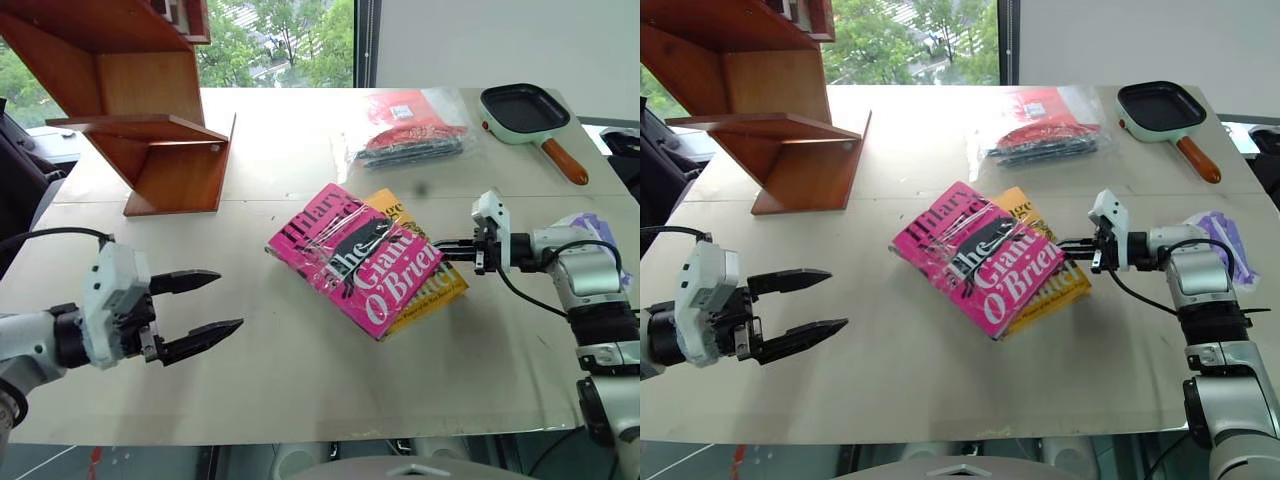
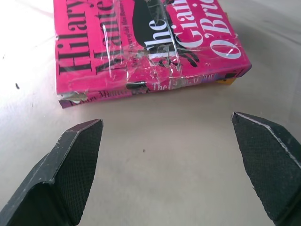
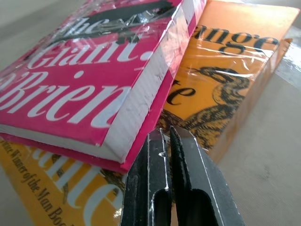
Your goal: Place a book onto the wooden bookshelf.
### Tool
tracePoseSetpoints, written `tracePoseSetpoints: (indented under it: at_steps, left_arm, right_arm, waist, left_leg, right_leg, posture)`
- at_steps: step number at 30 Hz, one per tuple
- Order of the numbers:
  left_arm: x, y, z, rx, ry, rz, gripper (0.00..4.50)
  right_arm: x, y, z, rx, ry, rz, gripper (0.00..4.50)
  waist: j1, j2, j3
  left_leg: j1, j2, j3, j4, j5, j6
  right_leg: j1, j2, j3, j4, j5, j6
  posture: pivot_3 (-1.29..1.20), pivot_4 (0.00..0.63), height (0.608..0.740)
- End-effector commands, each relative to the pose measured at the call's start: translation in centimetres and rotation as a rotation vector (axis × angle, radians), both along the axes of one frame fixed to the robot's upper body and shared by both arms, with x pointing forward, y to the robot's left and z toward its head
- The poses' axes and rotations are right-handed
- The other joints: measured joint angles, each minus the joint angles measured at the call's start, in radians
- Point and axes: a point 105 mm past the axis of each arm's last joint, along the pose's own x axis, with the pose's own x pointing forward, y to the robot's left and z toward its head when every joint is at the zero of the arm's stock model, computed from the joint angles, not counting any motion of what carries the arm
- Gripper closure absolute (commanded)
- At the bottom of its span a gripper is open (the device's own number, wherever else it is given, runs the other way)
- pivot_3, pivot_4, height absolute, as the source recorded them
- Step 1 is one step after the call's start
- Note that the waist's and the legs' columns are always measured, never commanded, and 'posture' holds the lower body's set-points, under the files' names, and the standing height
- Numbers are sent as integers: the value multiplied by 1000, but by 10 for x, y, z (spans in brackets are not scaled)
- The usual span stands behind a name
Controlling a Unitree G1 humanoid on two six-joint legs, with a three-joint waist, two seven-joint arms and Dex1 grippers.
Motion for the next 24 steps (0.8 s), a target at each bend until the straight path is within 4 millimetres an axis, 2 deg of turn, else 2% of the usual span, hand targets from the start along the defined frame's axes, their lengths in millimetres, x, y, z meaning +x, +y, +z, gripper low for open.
tracePoseSetpoints:
  at_steps: [1, 7, 9, 11, 14, 15, 17, 18, 19, 21, 22, 24]
  left_arm:
    - [-2, 0, 8, -7, -46, -1, 0]
    - [4, -11, -5, -138, -16, 70, 0]
    - [4, -21, -14, -278, 24, 126, 0]
    - [-3, -30, -26, -427, 115, 181, 0]
    - [-12, -46, -35, -704, 261, 236, 0]
    - [-14, -50, -39, -791, 306, 273, 0]
    - [-7, -60, -52, -992, 405, 379, 0]
    - [-4, -64, -58, -1042, 443, 413, 0]
    - [-1, -68, -66, -1084, 497, 445, 0]
    - [0, -75, -82, -1027, 562, 457, 0]
    - [0, -78, -86, -1004, 577, 452, 0]
    - [5, -78, -91, -993, 594, 467, 0]
  right_arm:
    - [1, -3, 8, -1, -35, -9, 4484]
    - [18, -28, 15, -7, -145, -140, 4484]
    - [15, -48, 26, 29, -156, -172, 4484]
    - [2, -65, 41, 79, -141, -164, 4484]
    - [-26, -76, 48, 3, -148, -66, 3772]
    - [-36, -79, 52, -26, -154, -29, 3397]
    - [-58, -77, 72, 29, -144, 24, 2298]
    - [-68, -76, 78, 48, -137, 51, 1958]
    - [-79, -76, 81, 62, -118, 74, 1399]
    - [-97, -75, 83, 73, -93, 104, 353]
    - [-104, -75, 84, 77, -86, 109, 92]
    - [-111, -74, 86, 90, -96, 108, 32]
  waist:
    - [0, 0, 0]
    - [0, 0, 0]
    - [1, 0, 0]
    - [4, 0, 0]
    - [9, -1, -1]
    - [10, -1, -1]
    - [10, -1, -1]
    - [11, -1, -1]
    - [18, -1, -1]
    - [20, -5, -3]
    - [26, -6, -3]
    - [27, -6, -4]
  left_leg:
    - [0, 0, 0, 0, 0, 0]
    - [0, 0, 0, 0, 0, 0]
    - [0, 0, 0, 0, 0, 0]
    - [0, -1, 0, 0, 0, 0]
    - [-1, -1, -1, 1, 0, 1]
    - [-1, -1, -1, 0, 0, 1]
    - [-1, 0, -2, 0, -1, 1]
    - [0, 0, -2, 0, -1, 1]
    - [2, 0, -3, 0, -1, 2]
    - [7, 0, -4, 1, -1, 2]
    - [9, 0, -4, 0, -2, 3]
    - [12, 0, -4, 0, -3, 6]
  right_leg:
    - [0, 0, 0, 0, 0, 0]
    - [0, 0, 1, 0, 0, 0]
    - [0, -1, 0, 1, 0, 0]
    - [0, -2, 1, 1, 0, 0]
    - [0, -3, 1, -1, 0, 0]
    - [0, -3, 1, -2, 0, 0]
    - [1, -3, 1, -2, 0, 0]
    - [1, -4, 1, -1, 0, 0]
    - [3, -4, 1, 0, 0, 0]
    - [7, -4, 0, 3, 0, 0]
    - [8, -4, 0, 4, -1, -2]
    - [11, -4, 0, 6, -2, -5]
  posture:
    - [0, 150, 740]
    - [0, 150, 740]
    - [0, 150, 740]
    - [0, 150, 740]
    - [0, 150, 740]
    - [0, 150, 740]
    - [0, 150, 740]
    - [0, 150, 740]
    - [0, 150, 740]
    - [0, 150, 740]
    - [0, 150, 740]
    - [0, 150, 740]
